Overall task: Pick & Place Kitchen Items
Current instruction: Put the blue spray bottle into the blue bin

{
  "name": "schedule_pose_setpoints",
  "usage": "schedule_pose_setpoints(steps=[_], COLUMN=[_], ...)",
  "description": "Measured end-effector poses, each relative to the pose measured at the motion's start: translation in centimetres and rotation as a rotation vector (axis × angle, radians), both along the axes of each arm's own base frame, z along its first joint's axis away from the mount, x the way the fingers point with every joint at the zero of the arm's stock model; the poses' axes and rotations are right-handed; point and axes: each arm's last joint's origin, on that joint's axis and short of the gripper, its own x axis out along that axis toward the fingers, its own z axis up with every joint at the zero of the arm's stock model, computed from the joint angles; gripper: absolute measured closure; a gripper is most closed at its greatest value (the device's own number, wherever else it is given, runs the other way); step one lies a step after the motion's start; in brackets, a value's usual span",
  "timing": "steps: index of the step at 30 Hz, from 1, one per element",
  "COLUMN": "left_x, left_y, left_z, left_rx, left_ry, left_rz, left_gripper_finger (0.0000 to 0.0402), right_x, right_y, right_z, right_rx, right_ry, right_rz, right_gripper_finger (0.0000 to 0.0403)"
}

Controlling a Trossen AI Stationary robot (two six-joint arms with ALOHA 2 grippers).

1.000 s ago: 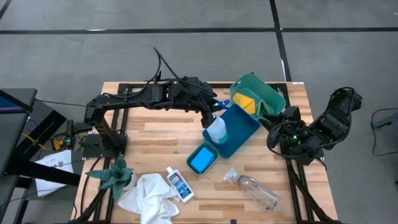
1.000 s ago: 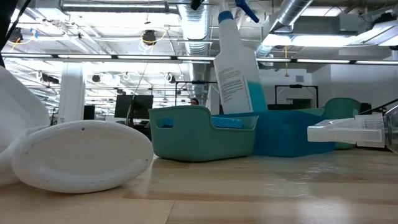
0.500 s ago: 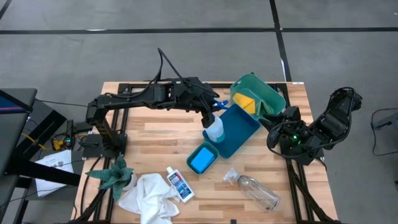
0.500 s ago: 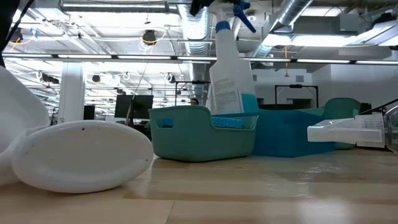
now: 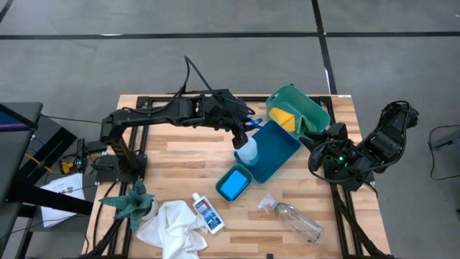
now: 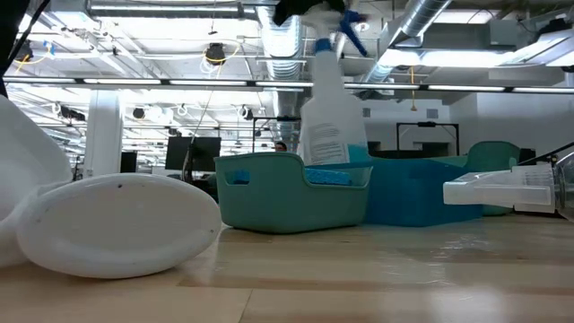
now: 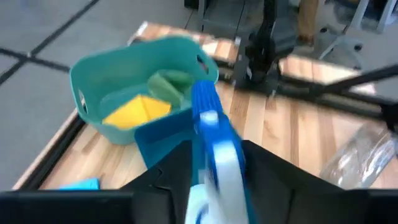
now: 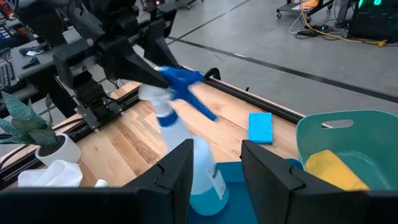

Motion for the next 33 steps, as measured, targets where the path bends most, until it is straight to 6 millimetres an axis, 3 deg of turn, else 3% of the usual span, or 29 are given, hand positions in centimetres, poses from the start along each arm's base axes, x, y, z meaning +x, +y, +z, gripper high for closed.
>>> schedule_pose_setpoints(steps=[10,25,33], left_x=[0.1,0.11,0.17], left_y=[0.25,0.56,-0.04], left_z=[0.49,0.42,0.27], left_rx=[0.006,0.005,-0.06], left_ry=[-0.045,-0.046,-0.04], left_rz=[0.008,0.013,-0.107], left_gripper_finger=[0.0218,0.0221,0.0221], right_x=[0.0,-0.01,-0.02], right_y=[0.0,-0.01,-0.02], right_z=[0.0,-0.01,-0.01], right_rx=[0.0,-0.002,-0.003], right_ry=[0.0,0.002,0.003], right_rz=[0.0,0.0,0.0], right_gripper_finger=[0.0276,0.0276,0.0276])
